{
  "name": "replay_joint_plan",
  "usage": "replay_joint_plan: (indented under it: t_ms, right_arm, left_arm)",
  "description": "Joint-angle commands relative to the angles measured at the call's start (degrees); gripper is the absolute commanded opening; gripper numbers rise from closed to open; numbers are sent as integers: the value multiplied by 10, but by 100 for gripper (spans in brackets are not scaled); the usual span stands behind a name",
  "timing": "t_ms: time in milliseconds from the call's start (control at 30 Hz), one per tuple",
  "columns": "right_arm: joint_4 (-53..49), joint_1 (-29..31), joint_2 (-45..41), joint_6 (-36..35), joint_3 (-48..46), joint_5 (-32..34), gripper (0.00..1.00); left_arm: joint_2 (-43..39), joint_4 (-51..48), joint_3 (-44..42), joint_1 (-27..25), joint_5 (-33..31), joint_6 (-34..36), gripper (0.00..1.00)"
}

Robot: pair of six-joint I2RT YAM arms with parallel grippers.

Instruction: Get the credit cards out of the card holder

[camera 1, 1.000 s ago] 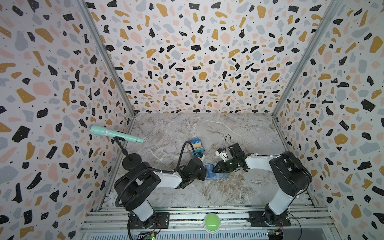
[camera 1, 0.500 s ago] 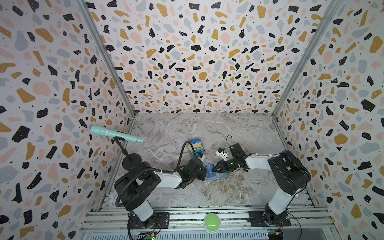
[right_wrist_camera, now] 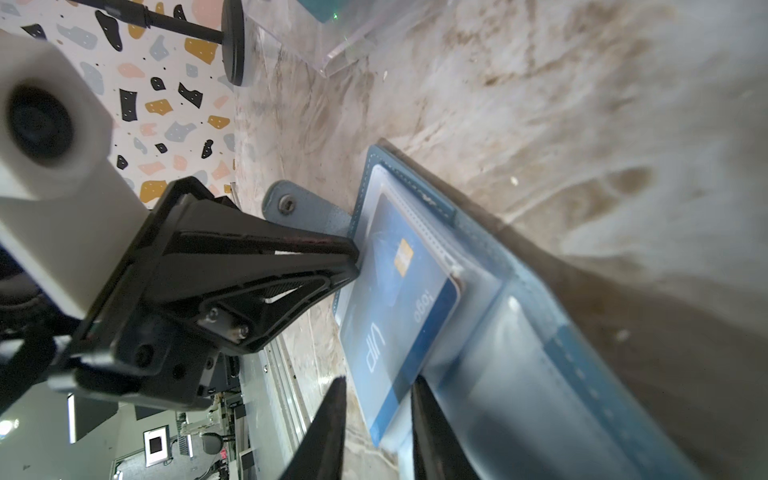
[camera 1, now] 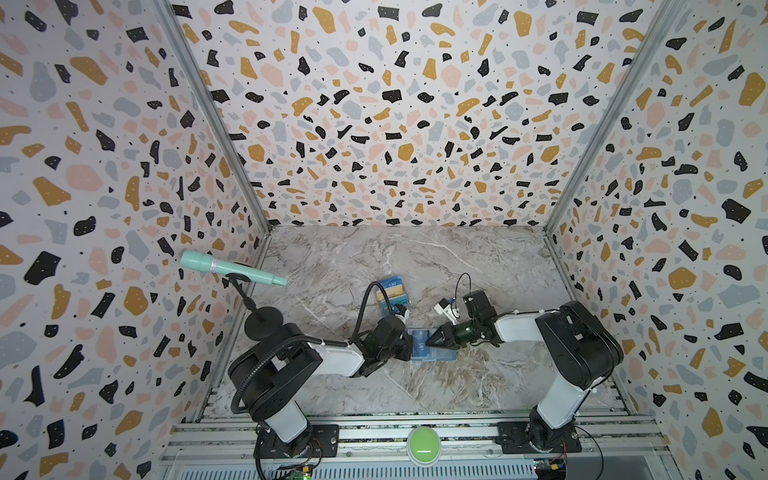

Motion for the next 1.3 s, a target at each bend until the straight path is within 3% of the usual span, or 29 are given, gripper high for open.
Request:
replay_joint_plan:
  t_ms: [0, 1267]
  right_arm:
    - [60, 1, -7, 28, -2, -48, 28]
    - [158, 18, 72, 101, -2, -58, 29]
  left_arm:
    - [17, -56, -11, -3, 21, 3, 11]
    - [-7, -71, -17, -3, 8, 1, 11]
